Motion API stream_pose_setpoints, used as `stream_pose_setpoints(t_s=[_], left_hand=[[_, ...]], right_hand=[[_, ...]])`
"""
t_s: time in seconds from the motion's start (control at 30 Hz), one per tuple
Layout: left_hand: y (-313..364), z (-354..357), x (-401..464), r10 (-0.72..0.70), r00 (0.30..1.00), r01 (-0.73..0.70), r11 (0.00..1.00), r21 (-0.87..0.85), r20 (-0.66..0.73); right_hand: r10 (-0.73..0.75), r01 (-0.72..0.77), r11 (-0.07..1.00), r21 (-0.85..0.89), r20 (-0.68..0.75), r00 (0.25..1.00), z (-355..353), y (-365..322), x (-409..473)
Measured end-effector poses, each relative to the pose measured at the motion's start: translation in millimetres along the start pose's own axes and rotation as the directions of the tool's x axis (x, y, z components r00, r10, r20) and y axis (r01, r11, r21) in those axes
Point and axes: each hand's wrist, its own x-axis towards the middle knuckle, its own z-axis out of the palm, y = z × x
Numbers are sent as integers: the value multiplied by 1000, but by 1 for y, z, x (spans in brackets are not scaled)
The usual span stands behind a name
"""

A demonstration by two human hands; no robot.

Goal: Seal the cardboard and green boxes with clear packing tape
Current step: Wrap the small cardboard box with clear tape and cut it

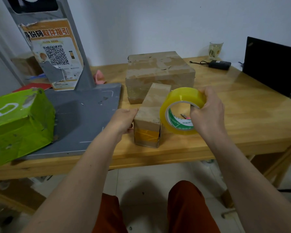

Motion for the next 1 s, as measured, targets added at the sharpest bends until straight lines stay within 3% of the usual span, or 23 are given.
stream_pose_setpoints(t_s=[0.1, 0.17, 0.23, 0.27, 0.33, 0.4, 0.47, 0.57, 0.67, 0.73, 0.83, 0.87, 0.93, 1.0], left_hand=[[4, -9, 2, 123, 987, -69, 902, 427, -101], [6, -8, -12, 316, 939, -241, 887, 394, -135], [8, 0, -30, 486, 874, -464, 824, 324, 13], [10, 5, -38, 503, 854, -511, 767, 388, 131], [9, 19, -41, 392, 872, -485, 605, 632, 293], [8, 31, -38, 321, 922, -361, 510, 781, 216], [8, 38, -35, 357, 924, -312, 502, 806, 135], [8, 37, -25, 352, 926, -314, 507, 803, 140], [9, 32, -21, 355, 925, -320, 532, 784, 136], [8, 29, -19, 360, 924, -326, 576, 749, 125], [5, 17, -13, 334, 941, -300, 760, 576, 49], [4, 12, -11, 324, 946, -293, 841, 454, 10], [0, 9, -10, 272, 961, -262, 953, 151, -54], [-6, 12, -11, 168, 984, -173, 980, -98, -55]], right_hand=[[-7, 7, 1000, 6, -2, 1000, -1, 2, 1], [-11, 11, 1000, 18, 4, 1000, -1, 3, 0], [-15, 15, 999, 38, 6, 1000, 1, 4, 0], [-16, 16, 999, 40, 5, 1000, 3, 4, 0], [-27, 27, 999, 30, 6, 1000, 5, 4, 1], [-51, 51, 998, 41, 5, 999, 7, 4, 1], [-89, 88, 991, 98, 7, 996, 8, 8, -1], [-89, 90, 962, 259, -13, 996, 12, 21, -8], [-1, 20, 883, 468, -42, 999, 21, 32, -17], [157, -118, 755, 645, -2, 988, 33, 35, -25], [278, -269, 524, 808, 136, 951, 53, 28, -30], [258, -270, 533, 802, 150, 954, 56, 21, -29], [162, -214, 652, 727, 143, 976, 55, 3, -19], [51, -128, 763, 634, 138, 989, 53, -13, -5]])
